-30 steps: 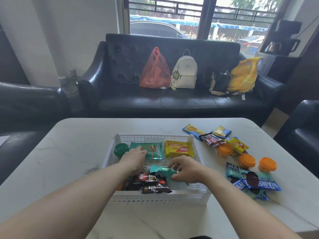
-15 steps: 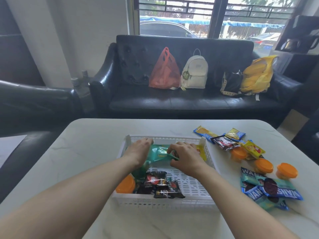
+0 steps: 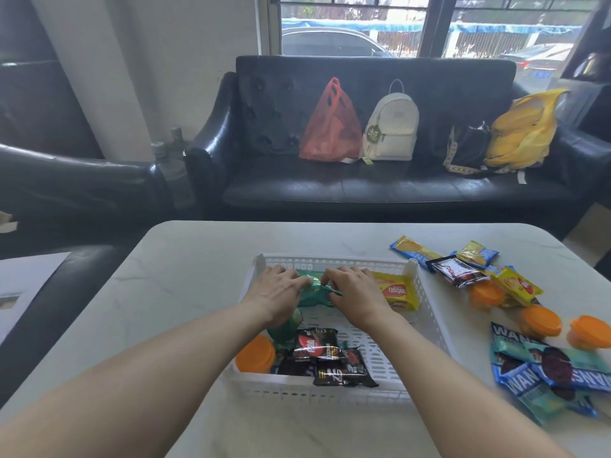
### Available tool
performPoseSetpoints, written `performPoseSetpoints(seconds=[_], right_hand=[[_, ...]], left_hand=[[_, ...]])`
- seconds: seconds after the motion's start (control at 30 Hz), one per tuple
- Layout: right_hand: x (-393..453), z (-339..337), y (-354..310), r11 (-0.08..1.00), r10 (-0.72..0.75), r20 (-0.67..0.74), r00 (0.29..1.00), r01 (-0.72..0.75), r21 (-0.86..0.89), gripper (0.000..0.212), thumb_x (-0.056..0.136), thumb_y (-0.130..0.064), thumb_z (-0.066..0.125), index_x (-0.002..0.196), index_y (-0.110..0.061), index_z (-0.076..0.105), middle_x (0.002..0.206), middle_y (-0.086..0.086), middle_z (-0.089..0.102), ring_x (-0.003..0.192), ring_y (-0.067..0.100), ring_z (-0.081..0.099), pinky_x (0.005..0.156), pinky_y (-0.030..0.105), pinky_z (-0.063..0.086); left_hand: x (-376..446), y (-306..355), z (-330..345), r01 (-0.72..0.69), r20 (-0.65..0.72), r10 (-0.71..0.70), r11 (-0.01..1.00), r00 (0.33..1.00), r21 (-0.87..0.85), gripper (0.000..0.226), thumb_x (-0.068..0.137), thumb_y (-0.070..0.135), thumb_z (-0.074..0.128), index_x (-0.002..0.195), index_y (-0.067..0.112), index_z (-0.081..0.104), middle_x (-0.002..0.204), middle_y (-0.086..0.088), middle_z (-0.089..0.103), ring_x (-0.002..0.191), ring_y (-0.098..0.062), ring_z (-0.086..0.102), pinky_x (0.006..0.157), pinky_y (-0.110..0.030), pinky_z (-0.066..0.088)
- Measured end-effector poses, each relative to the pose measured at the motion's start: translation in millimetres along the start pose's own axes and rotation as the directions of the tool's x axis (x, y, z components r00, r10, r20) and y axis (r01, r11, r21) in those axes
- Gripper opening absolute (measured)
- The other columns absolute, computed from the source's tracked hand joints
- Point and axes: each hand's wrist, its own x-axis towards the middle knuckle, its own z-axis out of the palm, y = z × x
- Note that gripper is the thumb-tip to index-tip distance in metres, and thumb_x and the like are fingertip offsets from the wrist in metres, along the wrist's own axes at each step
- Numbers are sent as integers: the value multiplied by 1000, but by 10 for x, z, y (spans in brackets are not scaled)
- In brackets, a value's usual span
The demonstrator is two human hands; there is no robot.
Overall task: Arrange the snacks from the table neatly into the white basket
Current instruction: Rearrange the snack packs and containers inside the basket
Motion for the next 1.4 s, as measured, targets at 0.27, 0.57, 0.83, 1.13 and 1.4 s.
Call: performPoseSetpoints(seconds=[0.27, 0.57, 0.83, 1.13, 1.4], right_hand=[[-20, 95, 49, 997, -36, -23, 999, 35, -62, 36, 91, -35, 63, 127, -35, 60, 133, -5, 56, 125, 20, 45, 103, 37, 33], [-175, 149, 187, 995, -54, -54, 997, 49, -88, 45, 101, -43, 39, 144, -38, 48, 146, -4, 53, 131, 21, 46, 108, 41, 30], [-274, -59, 63, 998, 1, -143, 990, 8, 62, 25, 95, -40, 52, 116, -28, 59, 116, -6, 58, 108, 17, 51, 89, 34, 42], [-474, -275, -271, 943, 329, 358, 874, -326, -71, 76, 86, -78, 43, 110, -9, 63, 97, 5, 68, 91, 24, 66, 80, 38, 56], [-568, -327, -371, 831, 433, 497, 752, -547, 104, 65, 79, -63, 70, 110, -7, 63, 87, 2, 68, 77, 17, 60, 69, 28, 53]], left_hand=[[-1, 34, 32, 26, 67, -24, 1000, 997, -15, 54, 100, 41, 23, 147, 24, 42, 152, -3, 46, 140, -27, 36, 116, -48, 25], [2, 60, 28, 45, 121, -37, 997, 992, -56, 59, 101, 43, 18, 155, 22, 28, 157, -2, 37, 147, -27, 26, 118, -45, 20], [-34, 96, 2, 70, 57, -66, 995, 996, -67, 58, 100, 42, 22, 155, 23, 25, 159, -4, 34, 144, -28, 29, 116, -44, 24], [-74, 249, -123, 107, -17, -107, 994, 994, -15, 46, 98, 37, 33, 138, 20, 46, 144, -8, 46, 129, -28, 44, 106, -42, 37], [-135, 323, -249, 103, -80, -104, 995, 991, -19, 38, 97, 34, 36, 128, 19, 52, 134, -8, 51, 121, -27, 47, 102, -41, 40]])
